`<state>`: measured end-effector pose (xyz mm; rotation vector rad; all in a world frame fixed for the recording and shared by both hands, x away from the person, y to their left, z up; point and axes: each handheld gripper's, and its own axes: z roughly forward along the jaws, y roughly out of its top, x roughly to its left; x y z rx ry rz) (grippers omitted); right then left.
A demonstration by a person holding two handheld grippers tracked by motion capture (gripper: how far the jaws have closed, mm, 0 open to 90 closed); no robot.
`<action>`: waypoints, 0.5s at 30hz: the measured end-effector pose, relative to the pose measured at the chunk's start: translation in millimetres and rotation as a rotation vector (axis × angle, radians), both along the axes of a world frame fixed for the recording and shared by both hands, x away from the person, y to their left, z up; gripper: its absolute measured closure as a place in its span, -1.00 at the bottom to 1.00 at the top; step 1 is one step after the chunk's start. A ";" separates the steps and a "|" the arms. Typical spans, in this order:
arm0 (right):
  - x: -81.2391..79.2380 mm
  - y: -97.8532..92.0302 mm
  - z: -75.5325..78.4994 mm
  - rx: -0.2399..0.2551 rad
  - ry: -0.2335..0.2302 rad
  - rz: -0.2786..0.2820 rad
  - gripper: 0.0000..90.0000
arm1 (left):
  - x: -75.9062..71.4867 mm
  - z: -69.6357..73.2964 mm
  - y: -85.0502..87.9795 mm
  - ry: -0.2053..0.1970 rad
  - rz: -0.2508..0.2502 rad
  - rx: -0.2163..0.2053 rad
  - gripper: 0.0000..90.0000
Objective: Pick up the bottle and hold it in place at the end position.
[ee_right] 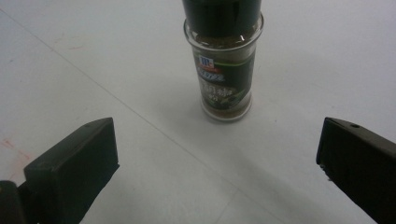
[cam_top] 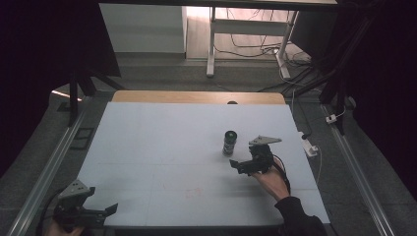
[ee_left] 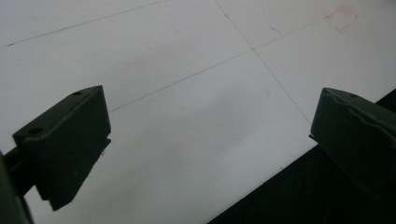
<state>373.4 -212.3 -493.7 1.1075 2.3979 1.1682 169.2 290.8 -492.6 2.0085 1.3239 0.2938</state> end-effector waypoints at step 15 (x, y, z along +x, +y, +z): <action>25.5 23.6 -12.4 -0.095 -0.025 0.046 -1.00 | -1.2 -0.2 0.4 0.001 0.003 0.000 -1.00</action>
